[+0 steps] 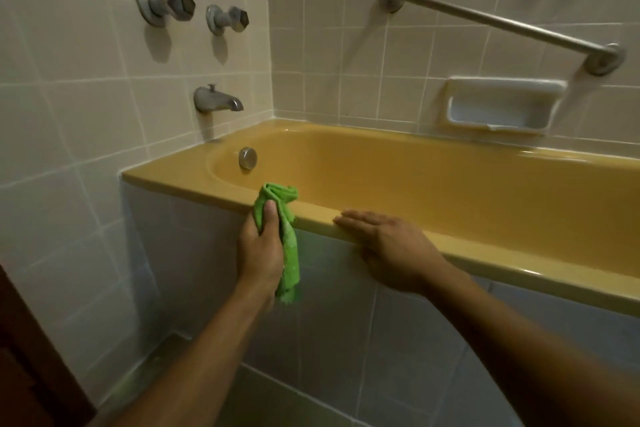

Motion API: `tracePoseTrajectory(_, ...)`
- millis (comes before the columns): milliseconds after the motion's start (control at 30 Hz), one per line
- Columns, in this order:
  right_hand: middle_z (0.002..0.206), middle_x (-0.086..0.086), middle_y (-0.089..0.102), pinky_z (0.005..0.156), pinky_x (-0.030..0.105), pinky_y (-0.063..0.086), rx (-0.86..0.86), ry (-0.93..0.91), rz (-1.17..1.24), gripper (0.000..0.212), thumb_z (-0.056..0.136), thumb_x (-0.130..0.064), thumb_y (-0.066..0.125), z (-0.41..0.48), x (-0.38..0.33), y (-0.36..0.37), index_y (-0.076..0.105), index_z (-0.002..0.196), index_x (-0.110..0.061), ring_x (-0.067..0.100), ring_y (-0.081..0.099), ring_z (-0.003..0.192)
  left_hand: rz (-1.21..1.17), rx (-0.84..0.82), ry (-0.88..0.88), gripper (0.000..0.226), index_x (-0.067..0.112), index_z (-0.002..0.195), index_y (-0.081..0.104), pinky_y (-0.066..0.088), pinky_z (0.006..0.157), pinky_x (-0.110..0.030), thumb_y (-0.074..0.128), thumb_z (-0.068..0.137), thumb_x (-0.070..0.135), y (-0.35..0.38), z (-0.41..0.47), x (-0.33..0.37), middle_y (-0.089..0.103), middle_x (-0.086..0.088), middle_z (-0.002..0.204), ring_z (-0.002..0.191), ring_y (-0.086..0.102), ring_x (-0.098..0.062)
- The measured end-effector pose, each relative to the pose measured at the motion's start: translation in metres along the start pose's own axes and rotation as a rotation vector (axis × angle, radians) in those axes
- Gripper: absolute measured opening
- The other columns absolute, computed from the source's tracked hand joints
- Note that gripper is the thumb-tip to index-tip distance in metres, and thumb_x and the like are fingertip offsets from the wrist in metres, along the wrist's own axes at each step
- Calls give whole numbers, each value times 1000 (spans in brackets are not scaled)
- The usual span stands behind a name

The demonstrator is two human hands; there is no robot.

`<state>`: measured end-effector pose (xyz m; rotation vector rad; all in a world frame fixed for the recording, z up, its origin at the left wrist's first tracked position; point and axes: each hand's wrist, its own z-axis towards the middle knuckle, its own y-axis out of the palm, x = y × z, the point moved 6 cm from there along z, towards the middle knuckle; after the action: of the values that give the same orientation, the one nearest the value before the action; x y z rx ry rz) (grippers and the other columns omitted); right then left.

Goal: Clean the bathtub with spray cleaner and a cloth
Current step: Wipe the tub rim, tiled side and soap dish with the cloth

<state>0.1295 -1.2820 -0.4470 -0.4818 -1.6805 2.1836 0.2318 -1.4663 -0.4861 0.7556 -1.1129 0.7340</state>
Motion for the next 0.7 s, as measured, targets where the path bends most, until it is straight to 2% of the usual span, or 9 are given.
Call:
tracePoseTrajectory(67, 165, -12, 29, 122, 36, 28, -62, 49, 99, 69, 96, -21, 55, -3, -3, -4, 31, 158, -39, 17, 30, 151, 6, -101, -88, 26, 25, 102, 71, 54, 74, -31, 51, 105, 42, -5, -10, 25, 74, 11, 83, 76, 66, -2)
tracePoseTrajectory(167, 160, -12, 35, 115, 29, 29, -129, 220, 487, 65, 102, -27, 58, -18, -16, -25, 28, 157, -43, 17, 33, 147, 43, -237, -242, 38, 21, 108, 72, 58, 76, -40, 54, 94, 52, -5, -24, 74, 76, 1, 86, 82, 70, -16)
tracePoseTrajectory(267, 154, -26, 30, 112, 20, 25, -91, 334, 819, 64, 101, -37, 59, -31, -42, -68, 27, 156, -45, 0, 28, 144, 105, -338, -335, 45, 20, 118, 71, 59, 78, -38, 52, 93, 52, -1, -34, 139, 78, -2, 95, 87, 73, -17)
tracePoseTrajectory(400, 151, -30, 37, 118, 32, 34, 31, 539, 1115, 59, 99, -39, 63, -30, -74, -153, 40, 153, -39, -1, 36, 142, 179, -475, -435, 45, 27, 131, 64, 55, 78, -22, 48, 96, 51, 10, -42, 237, 77, 6, 112, 102, 73, -9)
tracePoseTrajectory(467, 144, -31, 52, 113, 37, 43, 74, 589, 1226, 49, 99, -35, 64, -24, -90, -206, 51, 146, -39, -3, 46, 136, 186, -484, -480, 40, 28, 128, 64, 55, 73, -18, 48, 98, 48, 13, -43, 290, 77, 6, 108, 98, 73, -7)
tracePoseTrajectory(567, 125, -23, 68, 104, 33, 50, 130, 682, 1312, 31, 99, -22, 65, -21, -109, -284, 66, 128, -33, -2, 60, 121, 192, -459, -538, 27, 27, 120, 64, 54, 67, -15, 48, 103, 42, 10, -41, 359, 77, 6, 101, 86, 73, -2)
tracePoseTrajectory(700, 100, -8, 76, 86, 24, 54, 131, 728, 1351, 12, 99, -8, 62, -20, -132, -370, 72, 102, -15, 3, 70, 97, 199, -471, -622, 40, 26, 123, 64, 60, 88, -35, 50, 96, 52, -3, -30, 425, 79, 7, 101, 95, 75, -11)
